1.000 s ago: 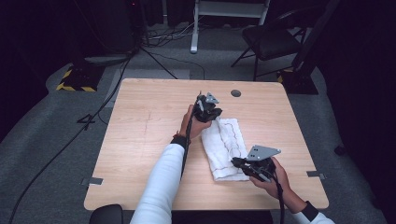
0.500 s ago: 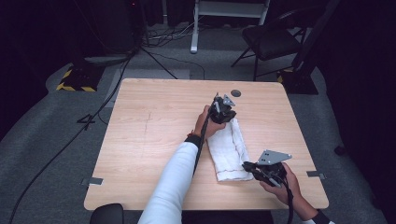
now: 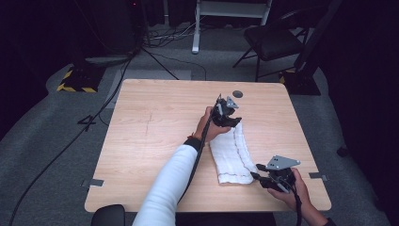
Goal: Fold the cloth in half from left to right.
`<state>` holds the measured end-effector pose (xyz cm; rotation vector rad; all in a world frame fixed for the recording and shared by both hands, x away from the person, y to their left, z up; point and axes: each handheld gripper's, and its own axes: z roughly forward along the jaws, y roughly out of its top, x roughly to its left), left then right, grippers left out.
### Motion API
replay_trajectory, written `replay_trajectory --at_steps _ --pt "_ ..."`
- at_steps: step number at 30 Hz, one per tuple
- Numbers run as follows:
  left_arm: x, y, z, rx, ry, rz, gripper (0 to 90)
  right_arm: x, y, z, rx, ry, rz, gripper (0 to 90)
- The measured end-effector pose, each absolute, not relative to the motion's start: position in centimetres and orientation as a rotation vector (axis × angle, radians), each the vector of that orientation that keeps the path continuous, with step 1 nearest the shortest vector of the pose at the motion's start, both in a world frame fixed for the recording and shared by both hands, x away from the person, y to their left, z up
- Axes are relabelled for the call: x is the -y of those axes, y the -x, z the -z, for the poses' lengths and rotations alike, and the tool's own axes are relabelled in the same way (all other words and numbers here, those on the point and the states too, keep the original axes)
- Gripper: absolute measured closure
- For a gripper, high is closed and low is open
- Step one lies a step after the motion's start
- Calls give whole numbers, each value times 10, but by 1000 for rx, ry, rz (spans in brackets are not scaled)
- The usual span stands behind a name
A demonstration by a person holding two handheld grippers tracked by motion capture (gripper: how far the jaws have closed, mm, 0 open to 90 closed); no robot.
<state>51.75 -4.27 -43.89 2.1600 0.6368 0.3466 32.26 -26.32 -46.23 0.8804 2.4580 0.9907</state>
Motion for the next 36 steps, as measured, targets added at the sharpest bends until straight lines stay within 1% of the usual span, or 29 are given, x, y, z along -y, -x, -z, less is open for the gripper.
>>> replay_trajectory --at_steps 1,2,3,5,6,7,8,10,11,12,13,15,17,18,19,23,30,36 --pt "34 -508 438 -631 -2186 -345 394 265 -325 462 -2453 -891 -988 560" --pt "34 -508 438 -631 -2186 -345 362 265 -326 462 -2456 -885 -987 548" --pt "26 -495 438 -610 -2221 -335 316 265 -328 461 -2452 -883 -981 533" --pt "19 -480 440 -570 -2247 -328 299 267 -330 459 -2445 -886 -983 521" --pt "19 -480 440 -570 -2247 -328 277 267 -330 459 -2445 -886 -983 521" --pt "15 -471 441 -552 -2264 -315 264 270 -334 455 -2435 -883 -1012 487" --pt "9 -457 443 -516 -2273 -319 263 271 -336 455 -2442 -881 -1020 475" --pt "4 -440 445 -486 -2273 -368 270 272 -342 455 -2476 -863 -1011 437" --pt "4 -440 445 -486 -2273 -368 273 272 -342 455 -2476 -863 -1011 437" --pt "-1 -427 447 -464 -2274 -340 272 271 -349 457 -2504 -805 -1000 404" --pt "-2 -421 449 -450 -2277 -324 272 271 -351 458 -2504 -800 -990 394" --pt "-3 -413 451 -439 -2288 -309 268 271 -359 462 -2515 -795 -969 391" --pt "-3 -402 459 -413 -2303 -257 268 271 -366 466 -2518 -802 -961 394" --pt "-3 -402 459 -413 -2303 -257 267 271 -366 466 -2518 -802 -961 394" --pt "-2 -397 466 -379 -2335 -245 267 272 -374 472 -2540 -829 -941 401" --pt "-1 -392 482 -355 -2400 -212 265 270 -381 480 -2577 -844 -910 392" --pt "-3 -392 490 -384 -2418 -195 270 272 -382 486 -2607 -889 -946 410" --pt "-15 -387 493 -393 -2398 -183 273 265 -378 486 -2633 -882 -952 409"
